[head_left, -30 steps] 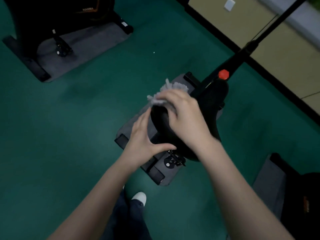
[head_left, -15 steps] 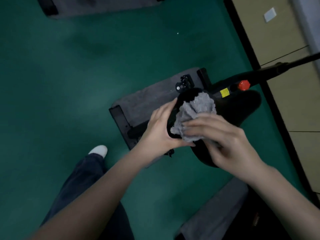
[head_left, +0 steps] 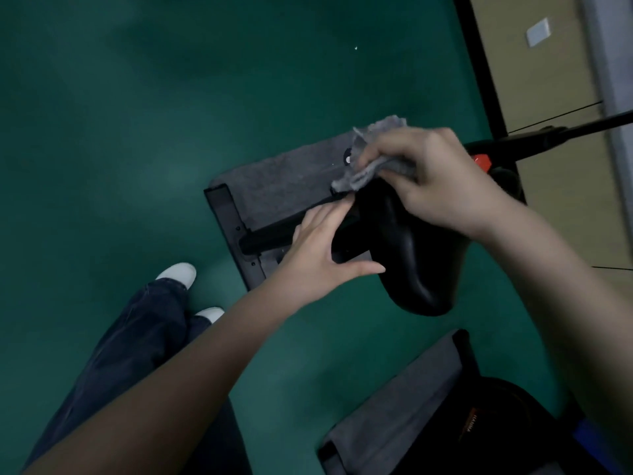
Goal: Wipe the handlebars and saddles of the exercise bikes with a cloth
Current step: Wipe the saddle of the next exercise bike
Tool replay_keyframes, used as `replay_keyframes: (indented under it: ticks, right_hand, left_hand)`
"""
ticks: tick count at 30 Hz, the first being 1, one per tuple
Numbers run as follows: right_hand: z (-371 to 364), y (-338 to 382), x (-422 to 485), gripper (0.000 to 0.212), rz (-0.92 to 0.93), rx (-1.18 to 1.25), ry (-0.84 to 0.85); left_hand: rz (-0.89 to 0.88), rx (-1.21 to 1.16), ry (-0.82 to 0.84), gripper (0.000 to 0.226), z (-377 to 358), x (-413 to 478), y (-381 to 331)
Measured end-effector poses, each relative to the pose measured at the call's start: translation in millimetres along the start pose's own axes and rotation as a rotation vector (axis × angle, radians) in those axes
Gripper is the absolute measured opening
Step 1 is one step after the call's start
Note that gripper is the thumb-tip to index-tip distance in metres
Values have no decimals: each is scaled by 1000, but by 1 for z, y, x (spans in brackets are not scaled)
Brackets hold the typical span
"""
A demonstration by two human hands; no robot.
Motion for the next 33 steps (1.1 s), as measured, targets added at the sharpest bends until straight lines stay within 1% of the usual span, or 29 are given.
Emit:
replay_keyframes:
  ticks: [2,5,8,10,13,17,19,20,22,25,28,30,33]
  right_hand:
    - [-3,9,-22,32,70,34,-29]
    - [-13,12,-53,40,119,74,-163]
    - [-26,10,-86,41,97,68,-409]
    - [-37,9,-109,36,54,50,-592]
    - [-50,3,-145,31,-91,24,-892]
    - [-71,-8,-184,27,-428,126,-1326]
    - [-81,-1,-181,26,-490,173,-1493]
    - [-86,4,-173,25,-498,184,-1546]
    - [-93,10,-157,24,-505,206,-1606]
    - [-100,15,-144,28,-510,230,-1652]
    - [-99,27,-127,31,-455,232,-1669]
    - [-94,33,-112,29,-418,219,-1661]
    - [-89,30,-110,28,-403,182,-1650]
  left_hand:
    - [-14,18,-8,84,2,1,0]
    - [-33,19,5,88,4,2,-1]
    - [-55,16,-7,96,9,3,0]
    - [-78,35,-30,95,15,6,0]
    - [-79,37,-32,96,25,13,2]
    - [-94,34,3,101,40,29,-4]
    - [-129,87,40,103,44,38,-11]
    - [-140,117,60,102,45,42,-12]
    - [-157,162,98,97,47,48,-14]
    - [-213,176,123,89,48,51,-17]
    - [-231,179,105,82,50,52,-20]
    - [-229,189,114,79,50,53,-21]
    - [-235,215,125,79,51,52,-23]
Point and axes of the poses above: each hand's wrist, its own x-axis towards the middle knuckle, its own z-axis out of the back of the hand, y = z × x, the point moved 7 cm from there along x, towards the middle knuckle, and after that the axes turned 11 degrees about x, right-handed, at the moved point
